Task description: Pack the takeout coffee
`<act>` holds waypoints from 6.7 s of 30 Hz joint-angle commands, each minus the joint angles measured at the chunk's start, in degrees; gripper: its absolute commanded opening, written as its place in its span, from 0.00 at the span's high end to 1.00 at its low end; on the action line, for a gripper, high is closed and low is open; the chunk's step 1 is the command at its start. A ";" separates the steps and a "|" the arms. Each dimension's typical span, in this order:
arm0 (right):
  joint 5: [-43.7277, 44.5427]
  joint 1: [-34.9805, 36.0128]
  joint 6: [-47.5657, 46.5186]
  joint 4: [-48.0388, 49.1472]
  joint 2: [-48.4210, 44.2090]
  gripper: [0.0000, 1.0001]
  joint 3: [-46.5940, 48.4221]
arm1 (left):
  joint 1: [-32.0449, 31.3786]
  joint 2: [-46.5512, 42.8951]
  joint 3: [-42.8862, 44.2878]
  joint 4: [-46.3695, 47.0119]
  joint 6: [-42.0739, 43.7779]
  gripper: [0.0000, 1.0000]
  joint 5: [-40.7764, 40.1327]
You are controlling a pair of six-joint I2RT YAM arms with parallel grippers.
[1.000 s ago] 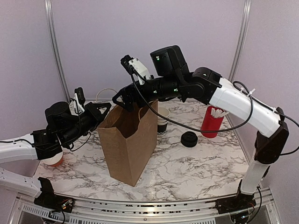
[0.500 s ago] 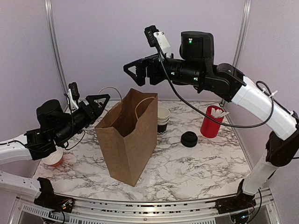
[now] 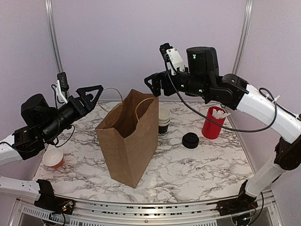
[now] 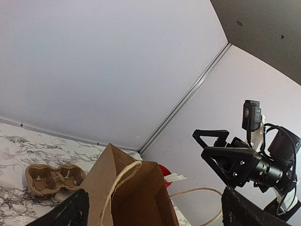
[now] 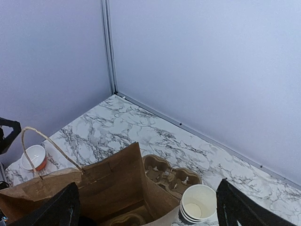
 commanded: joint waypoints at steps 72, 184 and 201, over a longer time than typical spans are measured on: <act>-28.64 -61.09 23.41 5.67 -19.94 0.64 -45.54 | 25.84 2.46 4.19 -18.83 -6.77 0.01 0.52; -51.83 -21.19 -2.22 -26.70 4.73 1.00 19.60 | 25.84 1.25 2.85 -18.88 -8.42 0.01 1.29; -49.77 -18.37 -2.98 -26.47 6.72 0.67 19.78 | 25.83 1.14 2.61 -18.87 -8.54 0.01 1.05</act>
